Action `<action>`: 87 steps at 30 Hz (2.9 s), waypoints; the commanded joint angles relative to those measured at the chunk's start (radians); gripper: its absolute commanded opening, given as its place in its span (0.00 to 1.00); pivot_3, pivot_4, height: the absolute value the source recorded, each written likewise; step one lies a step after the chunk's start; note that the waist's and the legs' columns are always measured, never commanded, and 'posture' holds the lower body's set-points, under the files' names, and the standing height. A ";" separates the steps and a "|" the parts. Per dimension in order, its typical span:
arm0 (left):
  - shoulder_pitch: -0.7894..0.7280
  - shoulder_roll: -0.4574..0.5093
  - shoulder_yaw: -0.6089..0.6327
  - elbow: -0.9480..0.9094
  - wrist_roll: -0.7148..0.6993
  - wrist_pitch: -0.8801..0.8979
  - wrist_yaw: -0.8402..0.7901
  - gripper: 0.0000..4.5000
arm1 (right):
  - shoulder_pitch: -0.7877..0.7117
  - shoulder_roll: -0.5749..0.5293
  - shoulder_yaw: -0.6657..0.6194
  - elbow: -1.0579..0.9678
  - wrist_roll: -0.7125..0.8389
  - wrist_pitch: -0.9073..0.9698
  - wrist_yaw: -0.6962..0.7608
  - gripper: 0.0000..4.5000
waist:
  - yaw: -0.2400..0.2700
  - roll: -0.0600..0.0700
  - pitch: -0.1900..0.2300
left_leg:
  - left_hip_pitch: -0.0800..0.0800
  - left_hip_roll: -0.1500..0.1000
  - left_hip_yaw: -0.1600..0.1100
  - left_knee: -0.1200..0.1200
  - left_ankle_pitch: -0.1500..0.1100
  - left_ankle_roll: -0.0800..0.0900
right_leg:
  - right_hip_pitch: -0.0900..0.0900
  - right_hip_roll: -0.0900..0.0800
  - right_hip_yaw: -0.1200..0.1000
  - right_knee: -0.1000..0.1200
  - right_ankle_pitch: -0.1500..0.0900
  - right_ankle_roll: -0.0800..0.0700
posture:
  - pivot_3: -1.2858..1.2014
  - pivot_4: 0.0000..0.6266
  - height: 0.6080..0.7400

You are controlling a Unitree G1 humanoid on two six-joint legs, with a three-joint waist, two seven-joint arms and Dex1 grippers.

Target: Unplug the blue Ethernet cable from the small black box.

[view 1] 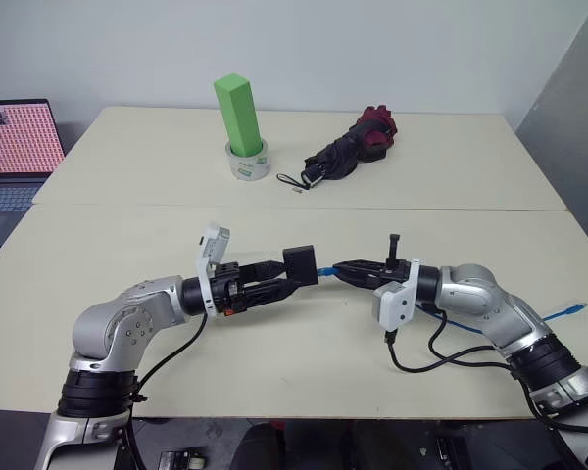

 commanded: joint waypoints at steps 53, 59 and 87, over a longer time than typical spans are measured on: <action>-0.022 0.079 -0.090 -0.053 0.089 -0.165 -0.228 0.17 | -0.008 0.053 -0.193 -0.494 1.001 1.521 0.259 0.47 | 0.003 0.001 0.001 | -0.001 -0.001 -0.001 0.000 0.000 0.001 | 0.000 -0.001 -0.001 -0.002 0.000 0.000 | 0.52 0.24 1.00; -0.016 0.075 -0.093 -0.062 0.091 -0.168 -0.223 0.17 | -0.021 0.059 -0.177 -0.479 0.969 1.519 0.276 0.47 | 0.003 0.001 0.001 | -0.001 -0.001 -0.001 0.000 0.000 0.001 | 0.000 -0.001 -0.001 -0.002 0.000 0.000 | 0.52 0.24 1.00; 0.033 0.146 -0.151 -0.084 0.176 -0.275 -0.304 0.17 | -0.116 -0.018 -0.122 -0.333 0.828 1.472 0.495 0.02 | 0.003 0.001 0.001 | -0.001 -0.001 -0.001 -0.001 0.000 0.001 | 0.000 -0.001 -0.001 -0.002 0.000 0.000 | 0.52 0.24 1.00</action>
